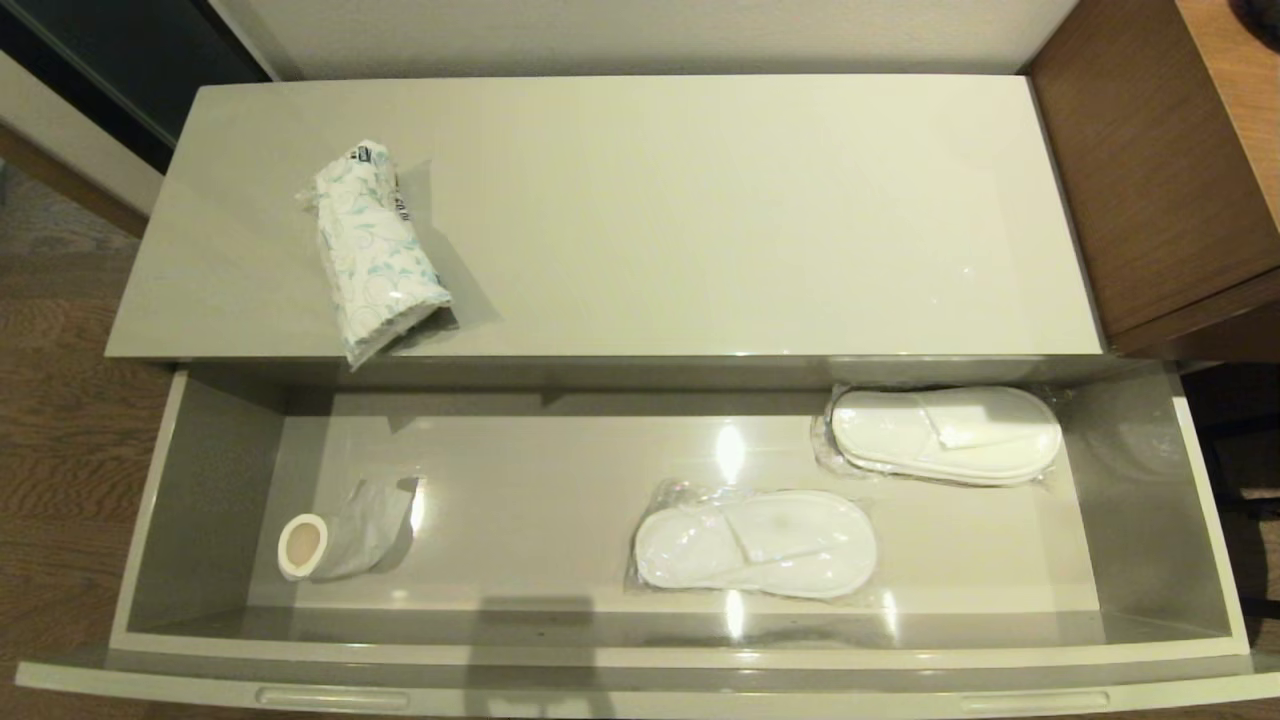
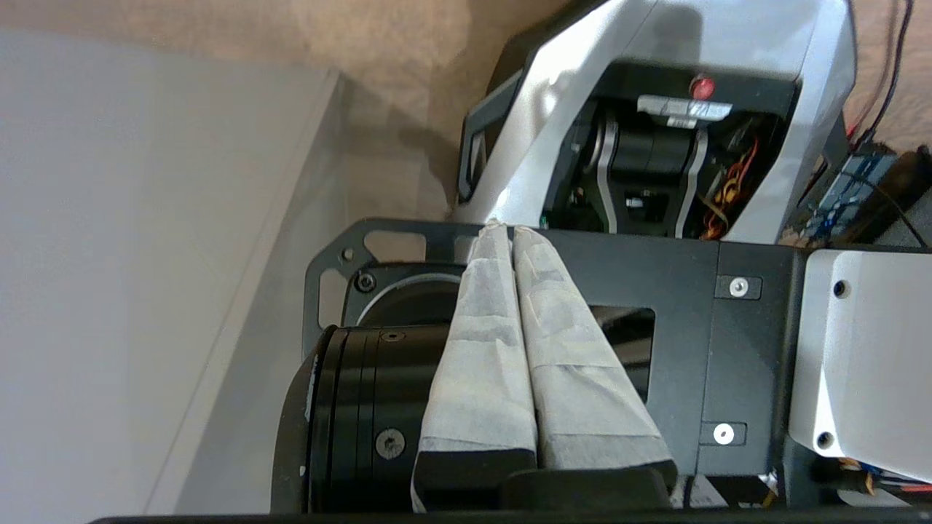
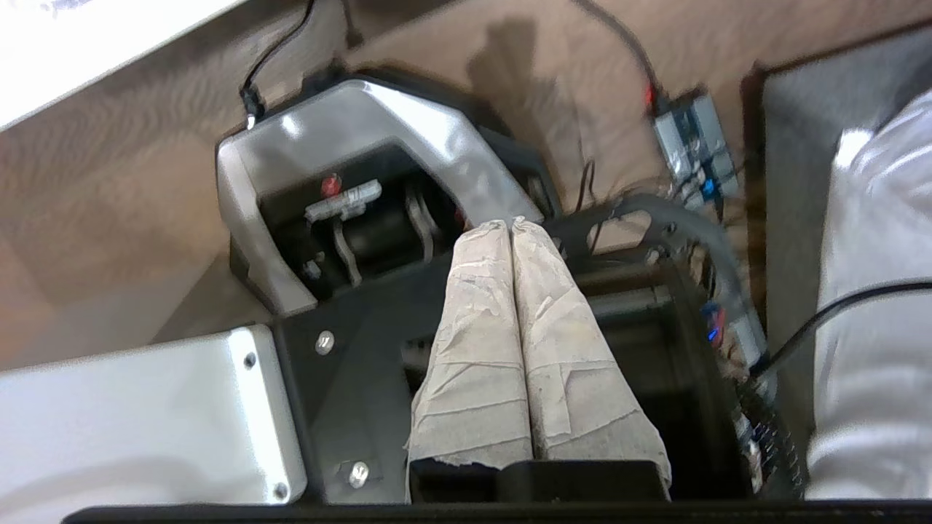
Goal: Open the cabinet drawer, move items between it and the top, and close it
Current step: Close the drawer
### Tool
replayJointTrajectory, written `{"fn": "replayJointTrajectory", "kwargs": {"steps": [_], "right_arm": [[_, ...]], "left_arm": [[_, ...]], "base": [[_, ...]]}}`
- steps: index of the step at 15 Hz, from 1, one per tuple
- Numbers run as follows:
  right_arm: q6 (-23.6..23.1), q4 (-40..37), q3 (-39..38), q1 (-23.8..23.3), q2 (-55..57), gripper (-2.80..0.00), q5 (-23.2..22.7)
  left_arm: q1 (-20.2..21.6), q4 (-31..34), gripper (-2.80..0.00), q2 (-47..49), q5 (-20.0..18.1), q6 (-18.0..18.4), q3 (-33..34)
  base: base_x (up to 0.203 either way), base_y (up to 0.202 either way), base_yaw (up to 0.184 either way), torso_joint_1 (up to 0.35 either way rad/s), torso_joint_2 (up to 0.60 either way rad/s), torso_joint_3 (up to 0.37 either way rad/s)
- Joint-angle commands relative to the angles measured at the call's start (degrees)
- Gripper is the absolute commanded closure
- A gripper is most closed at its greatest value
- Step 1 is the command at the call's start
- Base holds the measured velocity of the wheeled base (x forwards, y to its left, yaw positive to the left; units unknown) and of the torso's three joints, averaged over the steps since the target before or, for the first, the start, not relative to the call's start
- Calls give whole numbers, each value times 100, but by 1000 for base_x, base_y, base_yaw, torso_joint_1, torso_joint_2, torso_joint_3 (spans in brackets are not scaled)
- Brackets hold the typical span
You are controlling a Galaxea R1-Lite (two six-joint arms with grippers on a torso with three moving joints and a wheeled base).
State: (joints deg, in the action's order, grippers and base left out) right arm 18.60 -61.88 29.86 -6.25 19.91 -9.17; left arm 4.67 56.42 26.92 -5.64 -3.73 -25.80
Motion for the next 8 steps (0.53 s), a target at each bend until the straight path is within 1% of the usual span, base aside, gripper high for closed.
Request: {"fn": "replayJointTrajectory", "kwargs": {"steps": [1, 2, 3, 4, 6, 7, 8], "right_arm": [[169, 467, 57, -1, 515, 0, 1], [313, 1004, 51, -5, 782, 0, 7], [477, 1334, 49, -2, 1015, 0, 1], [566, 1760, 9, 1, 1156, 0, -30], [524, 2766, -206, 15, 1441, 0, -100], [457, 3090, -316, 17, 1553, 0, -118], [399, 3705, -454, 18, 1742, 0, -128]], "left_arm": [[84, -1242, 0, 391, -45, -56, 145], [113, -1834, 0, 596, -70, -79, 214], [121, -2279, 0, 818, -163, -164, 244], [124, -2820, 0, 1081, -311, -310, 259], [123, -4096, 0, 1554, -710, -744, 285], [122, -4449, 0, 1671, -868, -883, 308], [116, -4834, 0, 1796, -1081, -1001, 356]], "base": [[0, 0, 0, 0, 0, 0], [0, 0, 0, 0, 0, 0], [0, 0, 0, 0, 0, 0], [0, 0, 0, 0, 0, 0], [0, 0, 0, 0, 0, 0], [0, 0, 0, 0, 0, 0], [0, 0, 0, 0, 0, 0]]}}
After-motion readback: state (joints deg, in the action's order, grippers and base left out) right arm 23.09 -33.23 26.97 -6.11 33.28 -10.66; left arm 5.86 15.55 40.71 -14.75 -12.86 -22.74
